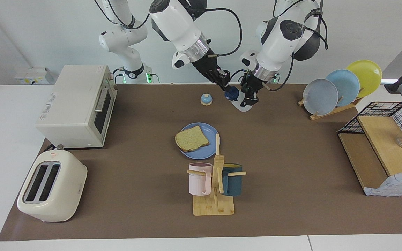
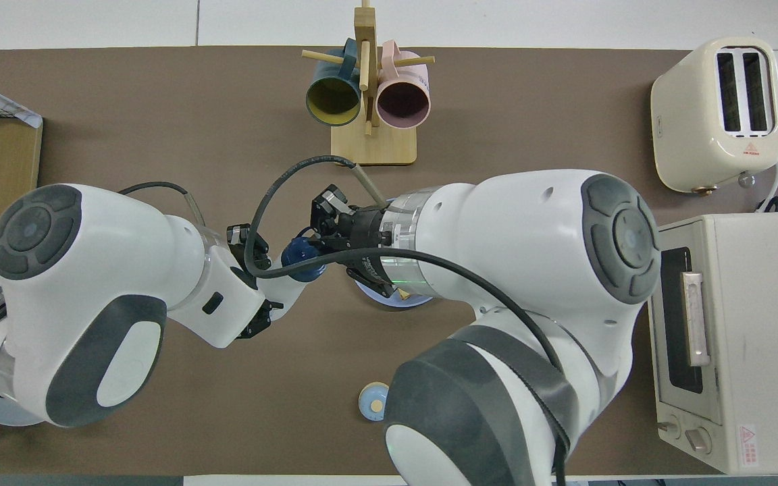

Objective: Put bread on plate and add seasoning

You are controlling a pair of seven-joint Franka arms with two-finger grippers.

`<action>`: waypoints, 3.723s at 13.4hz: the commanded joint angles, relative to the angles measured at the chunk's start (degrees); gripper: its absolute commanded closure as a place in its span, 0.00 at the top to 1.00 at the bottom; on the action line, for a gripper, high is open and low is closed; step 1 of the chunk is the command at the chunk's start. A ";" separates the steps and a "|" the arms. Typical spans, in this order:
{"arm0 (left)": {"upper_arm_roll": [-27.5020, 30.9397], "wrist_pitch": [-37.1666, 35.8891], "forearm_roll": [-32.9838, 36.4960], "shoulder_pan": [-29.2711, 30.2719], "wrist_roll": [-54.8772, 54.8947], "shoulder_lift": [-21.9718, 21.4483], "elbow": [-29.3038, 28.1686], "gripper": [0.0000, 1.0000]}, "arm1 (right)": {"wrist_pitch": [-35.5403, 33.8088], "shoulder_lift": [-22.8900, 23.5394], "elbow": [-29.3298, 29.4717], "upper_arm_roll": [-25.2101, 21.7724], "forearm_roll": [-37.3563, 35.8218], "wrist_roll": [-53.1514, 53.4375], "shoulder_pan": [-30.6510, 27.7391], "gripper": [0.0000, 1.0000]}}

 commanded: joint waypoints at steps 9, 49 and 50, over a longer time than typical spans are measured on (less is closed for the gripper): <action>-0.89 -1.46 0.76 -0.60 0.61 -1.79 -2.05 0.00 | 12.05 -0.70 -1.81 -0.17 3.69 -1.78 -1.33 0.05; -5.64 -46.26 58.42 -18.27 -26.11 56.03 44.59 0.00 | -44.37 -5.44 6.28 -2.11 -32.43 -68.66 -33.23 1.00; -5.64 -45.93 58.77 -18.35 -26.11 56.04 44.62 0.00 | -44.28 -5.44 6.28 -1.59 -32.43 -69.18 -34.37 1.00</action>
